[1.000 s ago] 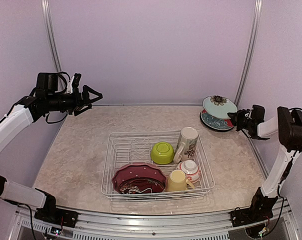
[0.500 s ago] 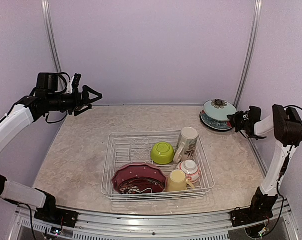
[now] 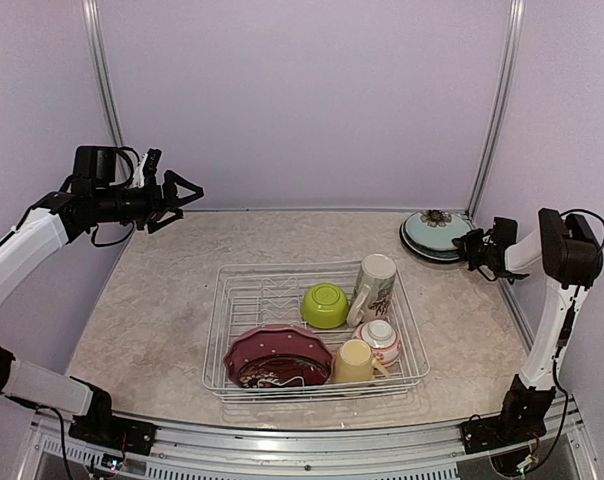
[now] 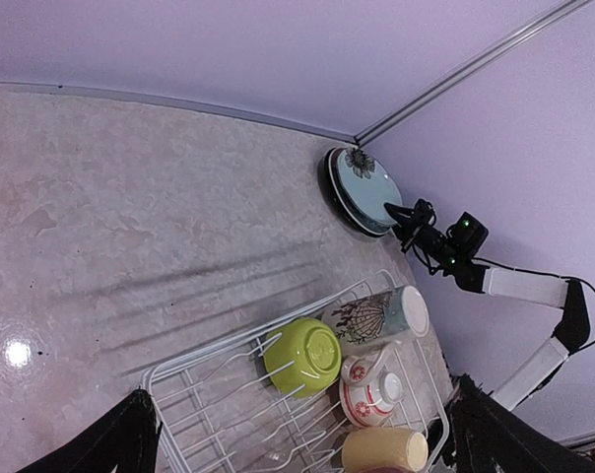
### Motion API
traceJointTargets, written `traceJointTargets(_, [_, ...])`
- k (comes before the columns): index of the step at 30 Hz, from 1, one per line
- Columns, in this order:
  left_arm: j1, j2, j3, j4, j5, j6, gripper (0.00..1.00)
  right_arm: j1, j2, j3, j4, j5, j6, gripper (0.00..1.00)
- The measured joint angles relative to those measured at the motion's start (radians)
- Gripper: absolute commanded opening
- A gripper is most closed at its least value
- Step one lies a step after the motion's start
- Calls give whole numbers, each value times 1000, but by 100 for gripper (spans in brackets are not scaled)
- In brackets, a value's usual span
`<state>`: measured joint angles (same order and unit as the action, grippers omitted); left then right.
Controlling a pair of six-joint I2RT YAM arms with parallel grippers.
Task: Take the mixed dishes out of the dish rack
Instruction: Place the plate with another plate.
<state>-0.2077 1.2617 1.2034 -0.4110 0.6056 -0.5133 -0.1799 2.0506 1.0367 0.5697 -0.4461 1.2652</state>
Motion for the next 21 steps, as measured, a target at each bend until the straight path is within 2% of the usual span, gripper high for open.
traceJointTargets(4, [1,0,0,0,6,-2,99,0,10,9,-11,0,-18,3])
traceJointTargets(10, [5,0,0,0,12,-3,99,-1,16,40,-50,-1,-48,22])
traceJointTargets(13, [6,0,0,0,14,-3,99,-1,15,55,-62,2,-69,41])
traceJointTargets(16, [6,0,0,1,16,-3,99,-2,3,57,-108,11,-93,54])
traceJointTargets(21, [9,0,0,2,17,-4,99,-1,-61,66,-224,22,-173,61])
